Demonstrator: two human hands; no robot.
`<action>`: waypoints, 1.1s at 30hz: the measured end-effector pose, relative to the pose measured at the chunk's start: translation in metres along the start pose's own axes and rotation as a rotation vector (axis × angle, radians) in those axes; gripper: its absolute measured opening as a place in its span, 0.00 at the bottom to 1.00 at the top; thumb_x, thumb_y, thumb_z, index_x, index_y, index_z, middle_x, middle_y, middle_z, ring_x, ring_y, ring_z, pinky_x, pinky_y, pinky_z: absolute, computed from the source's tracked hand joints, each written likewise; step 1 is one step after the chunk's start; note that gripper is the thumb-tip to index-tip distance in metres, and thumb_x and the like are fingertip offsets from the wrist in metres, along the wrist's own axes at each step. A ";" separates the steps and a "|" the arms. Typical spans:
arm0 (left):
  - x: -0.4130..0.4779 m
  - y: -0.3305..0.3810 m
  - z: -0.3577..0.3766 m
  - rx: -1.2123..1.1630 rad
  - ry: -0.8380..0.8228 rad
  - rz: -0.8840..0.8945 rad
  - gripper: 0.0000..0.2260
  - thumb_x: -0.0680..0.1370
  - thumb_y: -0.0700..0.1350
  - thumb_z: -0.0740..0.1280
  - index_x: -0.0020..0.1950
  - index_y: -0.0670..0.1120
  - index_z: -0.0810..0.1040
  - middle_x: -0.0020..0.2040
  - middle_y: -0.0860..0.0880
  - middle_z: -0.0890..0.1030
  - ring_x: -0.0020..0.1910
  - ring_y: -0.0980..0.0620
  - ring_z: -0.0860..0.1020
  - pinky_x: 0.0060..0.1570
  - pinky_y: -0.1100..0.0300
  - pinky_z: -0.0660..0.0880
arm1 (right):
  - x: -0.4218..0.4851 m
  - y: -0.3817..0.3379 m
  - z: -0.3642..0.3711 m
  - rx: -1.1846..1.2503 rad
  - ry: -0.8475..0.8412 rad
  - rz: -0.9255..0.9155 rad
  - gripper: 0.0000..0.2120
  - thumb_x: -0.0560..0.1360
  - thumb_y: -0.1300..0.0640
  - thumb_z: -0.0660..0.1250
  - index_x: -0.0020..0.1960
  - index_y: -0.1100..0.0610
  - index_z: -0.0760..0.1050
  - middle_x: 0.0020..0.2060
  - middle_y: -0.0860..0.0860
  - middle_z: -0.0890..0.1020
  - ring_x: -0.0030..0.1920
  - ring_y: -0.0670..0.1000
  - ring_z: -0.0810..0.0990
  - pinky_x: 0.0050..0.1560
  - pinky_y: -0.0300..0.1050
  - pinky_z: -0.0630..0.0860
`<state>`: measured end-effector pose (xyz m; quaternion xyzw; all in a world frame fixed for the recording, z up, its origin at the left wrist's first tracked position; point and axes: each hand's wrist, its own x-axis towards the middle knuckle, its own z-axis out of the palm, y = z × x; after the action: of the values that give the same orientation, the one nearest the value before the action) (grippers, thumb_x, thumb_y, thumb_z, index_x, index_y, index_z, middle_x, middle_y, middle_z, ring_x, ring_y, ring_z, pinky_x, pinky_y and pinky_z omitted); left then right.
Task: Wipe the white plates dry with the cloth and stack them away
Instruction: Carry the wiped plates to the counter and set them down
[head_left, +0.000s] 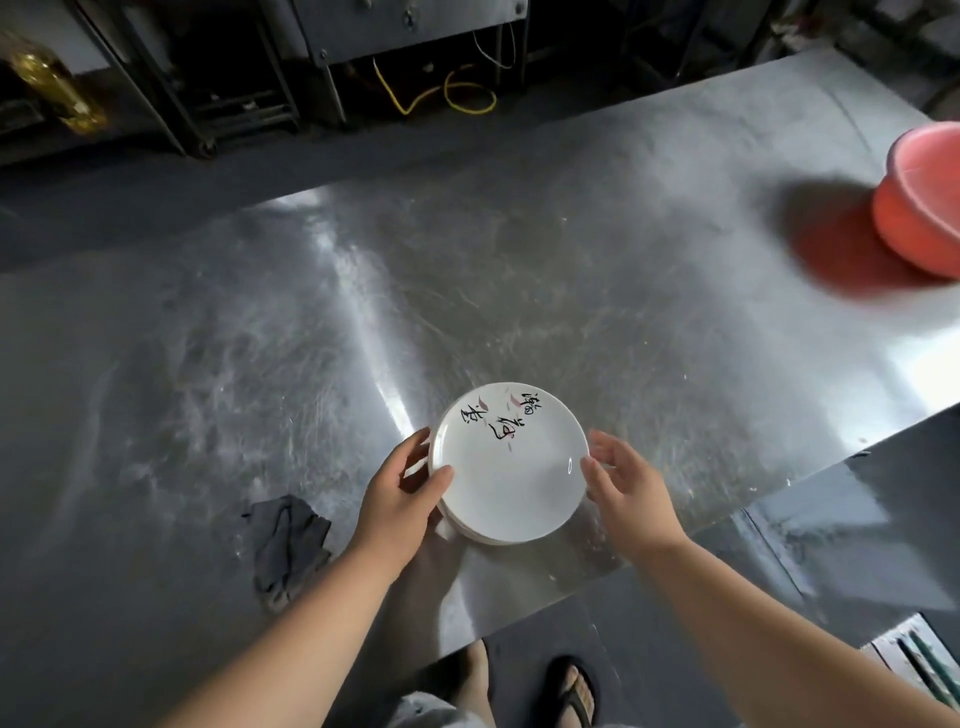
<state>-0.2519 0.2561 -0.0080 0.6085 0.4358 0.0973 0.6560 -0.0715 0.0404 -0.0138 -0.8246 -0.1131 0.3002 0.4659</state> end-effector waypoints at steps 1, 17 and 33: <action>0.001 -0.003 0.002 -0.081 0.013 -0.047 0.25 0.77 0.47 0.75 0.73 0.57 0.76 0.64 0.58 0.83 0.62 0.60 0.81 0.59 0.56 0.81 | 0.000 0.002 0.003 0.068 -0.012 0.039 0.21 0.79 0.42 0.69 0.69 0.48 0.77 0.56 0.43 0.86 0.56 0.43 0.85 0.61 0.56 0.82; 0.007 0.002 0.002 -0.255 -0.064 -0.239 0.16 0.81 0.38 0.70 0.67 0.53 0.79 0.59 0.52 0.86 0.59 0.51 0.83 0.53 0.54 0.80 | -0.005 -0.020 0.028 0.588 -0.029 0.434 0.14 0.85 0.49 0.58 0.62 0.49 0.80 0.45 0.52 0.88 0.43 0.53 0.86 0.49 0.55 0.82; -0.001 0.015 -0.005 -0.273 -0.077 -0.215 0.14 0.80 0.35 0.69 0.62 0.50 0.80 0.60 0.49 0.84 0.53 0.48 0.83 0.44 0.55 0.79 | -0.026 -0.049 0.032 0.720 0.022 0.473 0.15 0.84 0.52 0.57 0.64 0.52 0.79 0.32 0.43 0.85 0.40 0.51 0.82 0.55 0.58 0.78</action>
<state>-0.2500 0.2627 0.0065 0.4669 0.4560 0.0614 0.7552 -0.1063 0.0773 0.0252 -0.6159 0.1958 0.4101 0.6435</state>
